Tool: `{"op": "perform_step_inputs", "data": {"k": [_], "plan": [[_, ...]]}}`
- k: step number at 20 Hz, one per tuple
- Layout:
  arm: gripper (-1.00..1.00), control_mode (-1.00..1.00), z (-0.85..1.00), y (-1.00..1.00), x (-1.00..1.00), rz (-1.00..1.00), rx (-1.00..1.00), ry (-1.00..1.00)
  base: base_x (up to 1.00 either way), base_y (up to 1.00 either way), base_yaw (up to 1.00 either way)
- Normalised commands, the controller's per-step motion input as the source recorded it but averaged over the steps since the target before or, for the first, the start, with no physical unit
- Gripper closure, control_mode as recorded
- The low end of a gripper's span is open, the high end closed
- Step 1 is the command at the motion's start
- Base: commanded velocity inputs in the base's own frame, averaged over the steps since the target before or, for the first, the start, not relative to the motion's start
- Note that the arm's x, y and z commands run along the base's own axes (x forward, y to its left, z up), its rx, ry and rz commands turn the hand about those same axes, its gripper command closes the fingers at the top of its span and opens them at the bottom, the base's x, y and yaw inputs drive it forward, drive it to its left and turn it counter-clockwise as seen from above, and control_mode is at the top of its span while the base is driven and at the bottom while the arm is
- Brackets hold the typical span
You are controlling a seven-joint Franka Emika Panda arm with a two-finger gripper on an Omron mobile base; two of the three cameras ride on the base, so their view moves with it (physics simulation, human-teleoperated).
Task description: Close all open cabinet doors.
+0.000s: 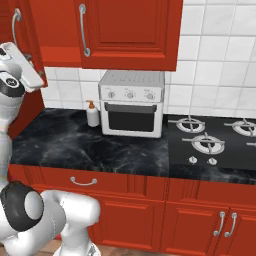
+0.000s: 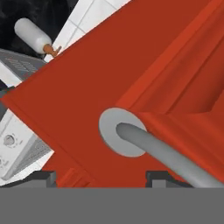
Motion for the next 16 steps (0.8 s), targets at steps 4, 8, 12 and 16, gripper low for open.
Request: {"op": "perform_step_inputs", "data": {"k": [4,8,12,16], "plan": [[-1.00,-1.00,0.00,-0.38,0.97,-0.02,0.00,0.00,0.00,0.00,0.00],[-1.00,-1.00,0.06,-0.28,0.99,-0.03,0.02,0.03,0.00,0.00,0.00],[-1.00,-1.00,0.16,-0.17,0.98,-0.05,0.02,0.09,0.00,0.00,0.00],[-1.00,-1.00,0.06,-0.12,0.86,-0.06,0.01,0.08,0.00,0.00,0.00]]}}
